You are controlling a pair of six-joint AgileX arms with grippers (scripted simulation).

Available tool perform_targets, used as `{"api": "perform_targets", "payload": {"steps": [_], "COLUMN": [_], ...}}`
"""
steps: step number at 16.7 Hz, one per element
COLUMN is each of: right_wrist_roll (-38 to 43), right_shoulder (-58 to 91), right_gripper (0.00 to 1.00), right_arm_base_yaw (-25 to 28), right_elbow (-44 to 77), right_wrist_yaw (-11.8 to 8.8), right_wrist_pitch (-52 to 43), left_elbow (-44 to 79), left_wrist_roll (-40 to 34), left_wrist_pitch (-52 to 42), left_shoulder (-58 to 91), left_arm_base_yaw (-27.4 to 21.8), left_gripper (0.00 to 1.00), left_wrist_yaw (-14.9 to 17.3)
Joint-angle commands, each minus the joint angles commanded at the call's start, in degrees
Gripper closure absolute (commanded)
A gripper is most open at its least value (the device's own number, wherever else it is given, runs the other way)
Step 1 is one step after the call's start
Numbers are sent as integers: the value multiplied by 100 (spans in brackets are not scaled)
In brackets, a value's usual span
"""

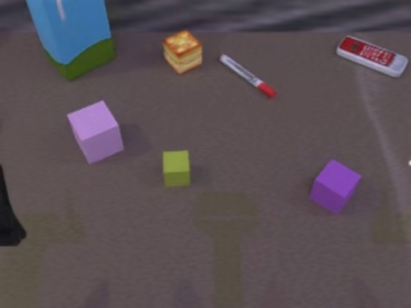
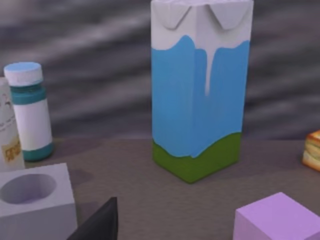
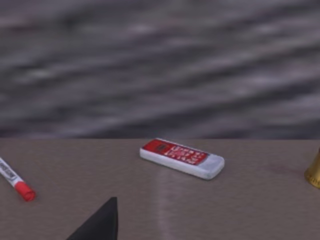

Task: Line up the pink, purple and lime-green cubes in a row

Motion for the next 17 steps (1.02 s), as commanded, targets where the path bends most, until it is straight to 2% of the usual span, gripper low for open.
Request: {"api": "perform_targets", "payload": {"steps": [4,8,12,17], "right_wrist_roll": [0,0,0,0], "right_shoulder": [0,0,0,0], "right_gripper": [0,0,0,0], "right_arm_base_yaw": [0,0,0,0], "right_elbow": [0,0,0,0], "right_wrist_yaw": [0,0,0,0], "right_wrist_pitch": [0,0,0,0], "left_elbow": [168,1201,2997,5599], "left_wrist_roll": [-60,-393,-916,-1677], "left_wrist_pitch": [-114,-765,-1837,-3501], "left_shoulder": [173,1234,3246,6655], "left_arm_base_yaw": [-58,-349,-789,-1458], "left_gripper": [0,0,0,0], "left_wrist_yaw": [8,17,5,3]}}
